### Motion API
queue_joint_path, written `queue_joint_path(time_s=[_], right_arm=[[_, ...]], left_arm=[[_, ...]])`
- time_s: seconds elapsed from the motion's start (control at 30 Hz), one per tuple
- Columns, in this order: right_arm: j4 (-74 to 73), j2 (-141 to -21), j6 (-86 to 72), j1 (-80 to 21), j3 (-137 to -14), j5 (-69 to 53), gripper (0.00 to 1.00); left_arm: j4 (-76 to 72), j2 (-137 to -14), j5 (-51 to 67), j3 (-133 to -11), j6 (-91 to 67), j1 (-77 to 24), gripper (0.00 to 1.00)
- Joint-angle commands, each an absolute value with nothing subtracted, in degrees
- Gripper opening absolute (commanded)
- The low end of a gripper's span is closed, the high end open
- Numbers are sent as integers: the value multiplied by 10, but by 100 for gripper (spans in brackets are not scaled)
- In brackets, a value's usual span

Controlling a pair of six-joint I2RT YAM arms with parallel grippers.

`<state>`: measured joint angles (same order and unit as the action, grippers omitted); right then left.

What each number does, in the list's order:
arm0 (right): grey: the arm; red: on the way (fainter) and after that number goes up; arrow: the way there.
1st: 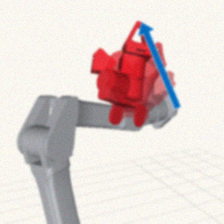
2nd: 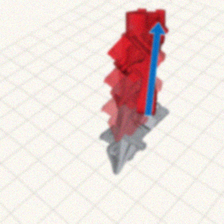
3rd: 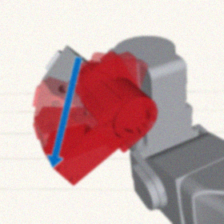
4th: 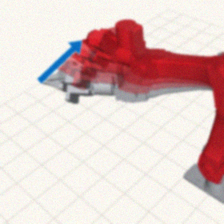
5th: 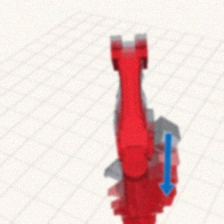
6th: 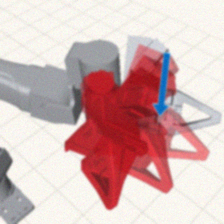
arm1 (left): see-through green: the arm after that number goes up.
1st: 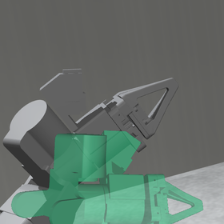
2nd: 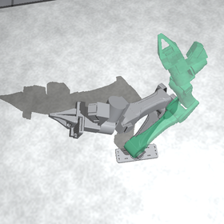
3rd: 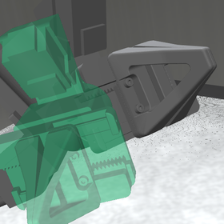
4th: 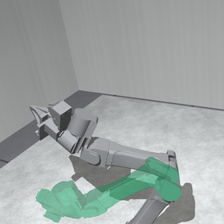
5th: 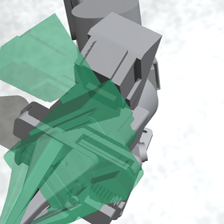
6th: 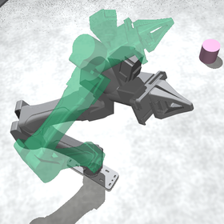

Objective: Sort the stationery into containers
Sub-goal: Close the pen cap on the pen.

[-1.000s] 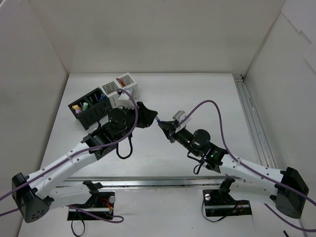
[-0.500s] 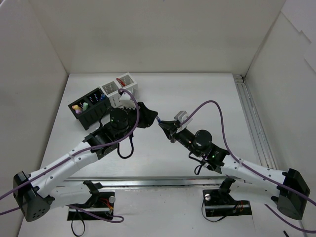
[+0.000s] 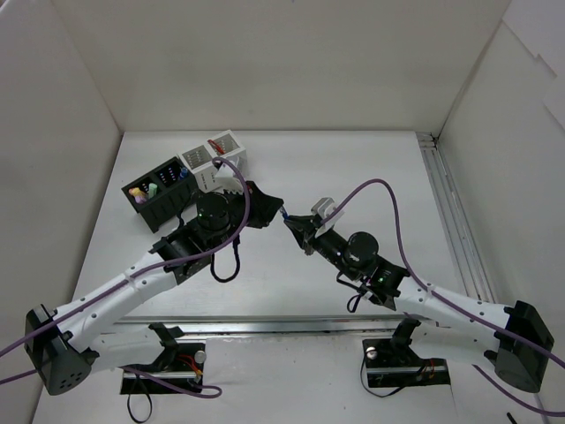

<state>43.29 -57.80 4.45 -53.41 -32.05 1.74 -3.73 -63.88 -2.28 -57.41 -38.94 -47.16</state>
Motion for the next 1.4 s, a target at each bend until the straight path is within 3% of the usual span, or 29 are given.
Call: queue_joint_path(time_s=[0.0,0.4,0.77,1.37], right_arm=[[513,-576,50,-538,-358,47,0],[580,-551,44,-538,-334,73,0],[651,-543,48,-537,-312,87,0],[711,-551,106,-538,-337,138,0]], left_arm=[[-79,-638,-9,-576,-399,-468,0],[-91,-624,-33,-525,-482,-468,0],[-112,-658,41,-521,-525,-463,0],[-91,-723,57,-539,-490,-504,0]])
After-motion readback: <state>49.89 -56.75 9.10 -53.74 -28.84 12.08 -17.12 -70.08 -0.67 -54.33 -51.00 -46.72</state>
